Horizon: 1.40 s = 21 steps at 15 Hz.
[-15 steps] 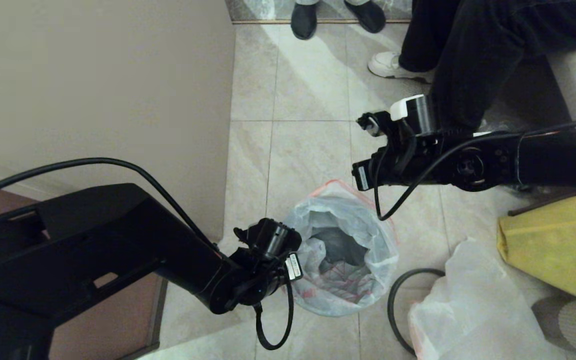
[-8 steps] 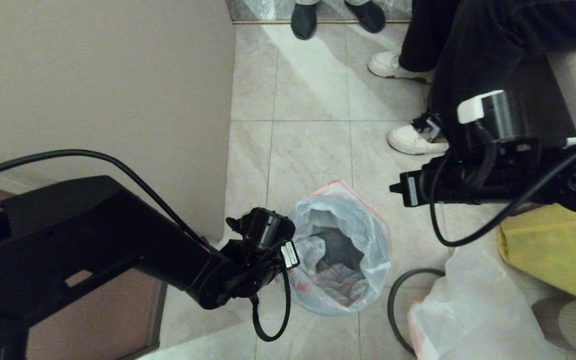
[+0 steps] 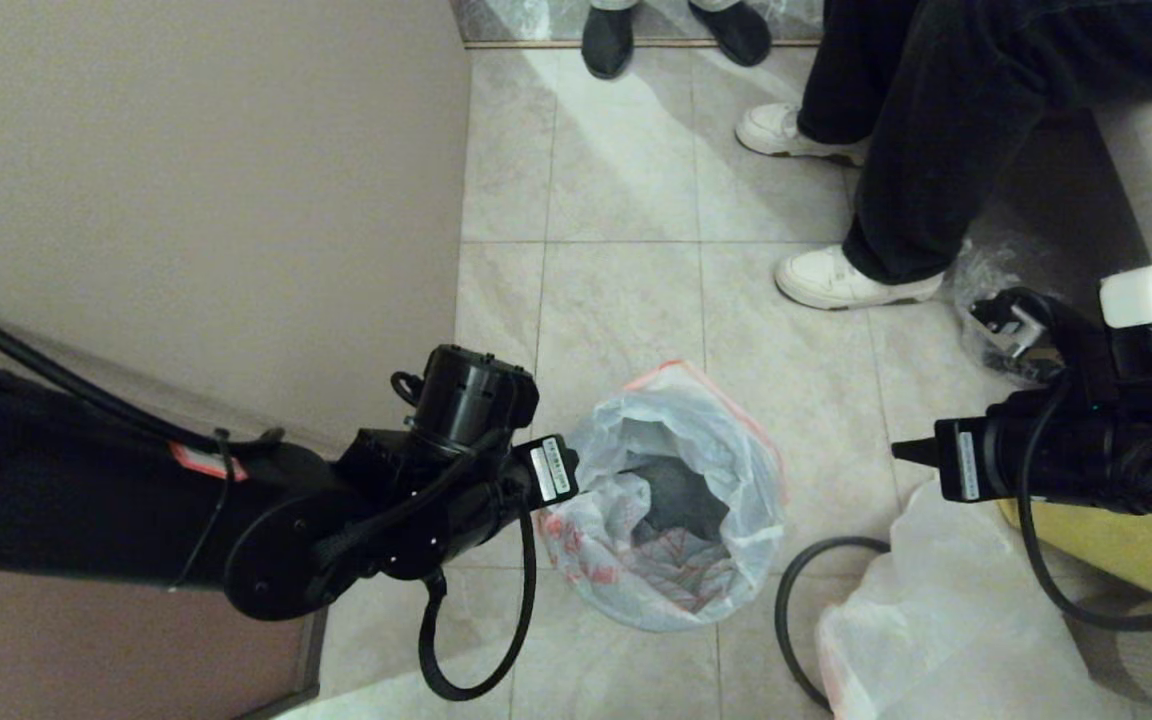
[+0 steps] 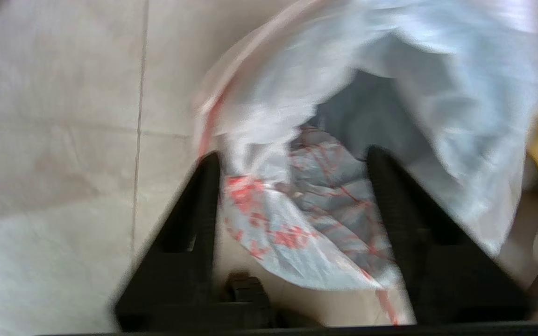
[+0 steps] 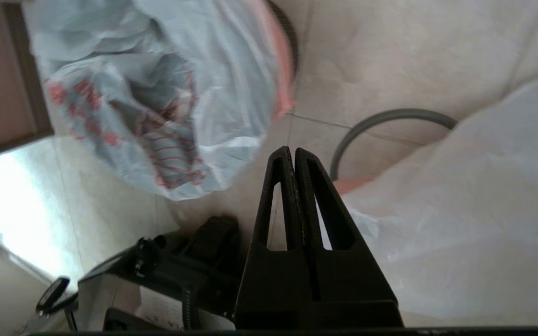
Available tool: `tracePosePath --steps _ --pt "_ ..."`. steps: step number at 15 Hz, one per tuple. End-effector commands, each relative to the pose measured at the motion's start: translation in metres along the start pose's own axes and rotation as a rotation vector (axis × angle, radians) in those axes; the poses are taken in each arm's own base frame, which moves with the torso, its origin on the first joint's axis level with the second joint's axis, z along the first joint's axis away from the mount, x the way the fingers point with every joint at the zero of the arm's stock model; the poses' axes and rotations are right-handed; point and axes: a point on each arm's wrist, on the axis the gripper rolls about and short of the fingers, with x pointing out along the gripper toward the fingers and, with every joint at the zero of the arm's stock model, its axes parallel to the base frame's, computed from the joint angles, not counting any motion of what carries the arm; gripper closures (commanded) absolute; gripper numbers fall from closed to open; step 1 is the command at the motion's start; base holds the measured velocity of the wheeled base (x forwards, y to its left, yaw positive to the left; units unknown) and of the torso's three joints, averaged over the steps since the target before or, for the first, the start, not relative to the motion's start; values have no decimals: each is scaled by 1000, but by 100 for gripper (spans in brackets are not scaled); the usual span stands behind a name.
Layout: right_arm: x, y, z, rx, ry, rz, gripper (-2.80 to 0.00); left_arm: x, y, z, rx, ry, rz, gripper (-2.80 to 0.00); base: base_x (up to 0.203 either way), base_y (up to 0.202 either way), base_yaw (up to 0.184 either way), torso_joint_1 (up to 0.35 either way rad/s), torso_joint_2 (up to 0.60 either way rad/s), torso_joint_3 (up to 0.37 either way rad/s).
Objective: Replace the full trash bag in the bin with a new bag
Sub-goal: Put the new garbage bag on the trash can
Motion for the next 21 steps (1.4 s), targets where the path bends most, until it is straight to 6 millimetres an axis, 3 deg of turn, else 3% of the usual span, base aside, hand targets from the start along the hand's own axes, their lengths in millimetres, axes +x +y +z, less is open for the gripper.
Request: tracePosePath --steps 1,4,6,9,13,15,19,21 --pt "-4 -12 -7 28 -4 -34 0 -14 -21 17 52 -27 -53 0 0 0 0 0 0 0" --pt "-9 -37 -11 89 -1 -75 0 0 -55 20 142 51 -46 0 0 0 0 0 0 0" --pt "-15 -56 -18 138 8 -98 0 29 -77 14 203 142 -2 0 0 0 0 0 0 0" --pt "-22 -82 -31 214 24 -153 0 93 -97 -17 281 274 83 0 0 0 0 0 0 0" --pt "-41 -113 -36 281 -31 -159 0 156 -91 -68 384 361 155 0 0 0 0 0 0 0" --pt "-61 -113 -36 285 -85 -139 0 178 -85 -81 397 335 158 0 0 0 0 0 0 0" --pt "-115 -87 -52 263 -203 -97 0 244 -58 -115 479 186 153 0 0 0 0 0 0 0" --pt "-139 -72 -66 278 -212 -64 0 261 -51 -115 514 78 152 0 0 0 0 0 0 0"
